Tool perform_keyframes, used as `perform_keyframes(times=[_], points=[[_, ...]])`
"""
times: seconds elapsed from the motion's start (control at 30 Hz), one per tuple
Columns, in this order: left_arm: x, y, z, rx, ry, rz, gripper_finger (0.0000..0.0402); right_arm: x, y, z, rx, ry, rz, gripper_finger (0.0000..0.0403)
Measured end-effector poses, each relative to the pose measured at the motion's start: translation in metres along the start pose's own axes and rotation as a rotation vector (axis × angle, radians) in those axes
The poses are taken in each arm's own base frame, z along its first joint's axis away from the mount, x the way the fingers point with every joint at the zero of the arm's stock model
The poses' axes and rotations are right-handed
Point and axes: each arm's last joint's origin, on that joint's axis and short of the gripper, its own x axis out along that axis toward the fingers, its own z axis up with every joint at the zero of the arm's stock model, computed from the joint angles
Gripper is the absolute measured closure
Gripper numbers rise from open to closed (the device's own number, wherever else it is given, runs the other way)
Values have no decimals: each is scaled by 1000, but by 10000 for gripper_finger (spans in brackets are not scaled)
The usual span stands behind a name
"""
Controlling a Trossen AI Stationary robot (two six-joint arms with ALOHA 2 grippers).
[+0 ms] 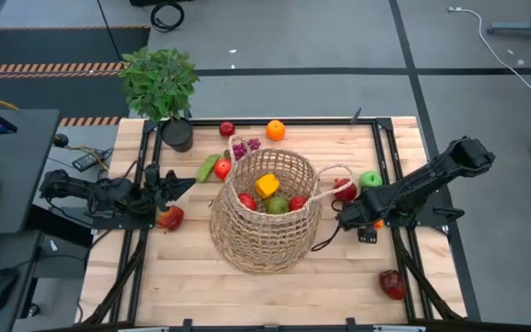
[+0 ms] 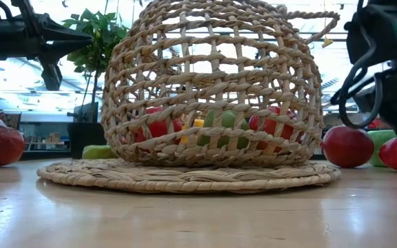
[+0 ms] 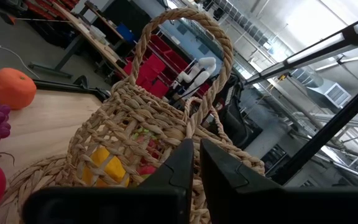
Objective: Build produce basket
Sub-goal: Put the red mango into the brown basket
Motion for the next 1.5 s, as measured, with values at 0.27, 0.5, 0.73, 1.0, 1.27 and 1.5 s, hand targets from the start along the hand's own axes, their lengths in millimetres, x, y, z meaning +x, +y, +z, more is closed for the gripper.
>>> perform_keyframes(times=[0.27,0.5,0.73,1.0,1.27,1.5], points=[[0,0,0,0,1,0,367,5,0,-1,-20,-2,20,66],[0,0,0,0,0,0,367,3,6,3,-64,6,148,124],[0,0,0,0,0,0,366,-33,22,12,-117,27,352,107],[0,0,0,0,1,0,366,-112,43,19,-291,-68,548,110],[0,0,0,0,1,0,366,-209,41,26,-374,-394,689,106],[0,0,0,0,0,0,365,-285,18,25,-341,-790,681,106]])
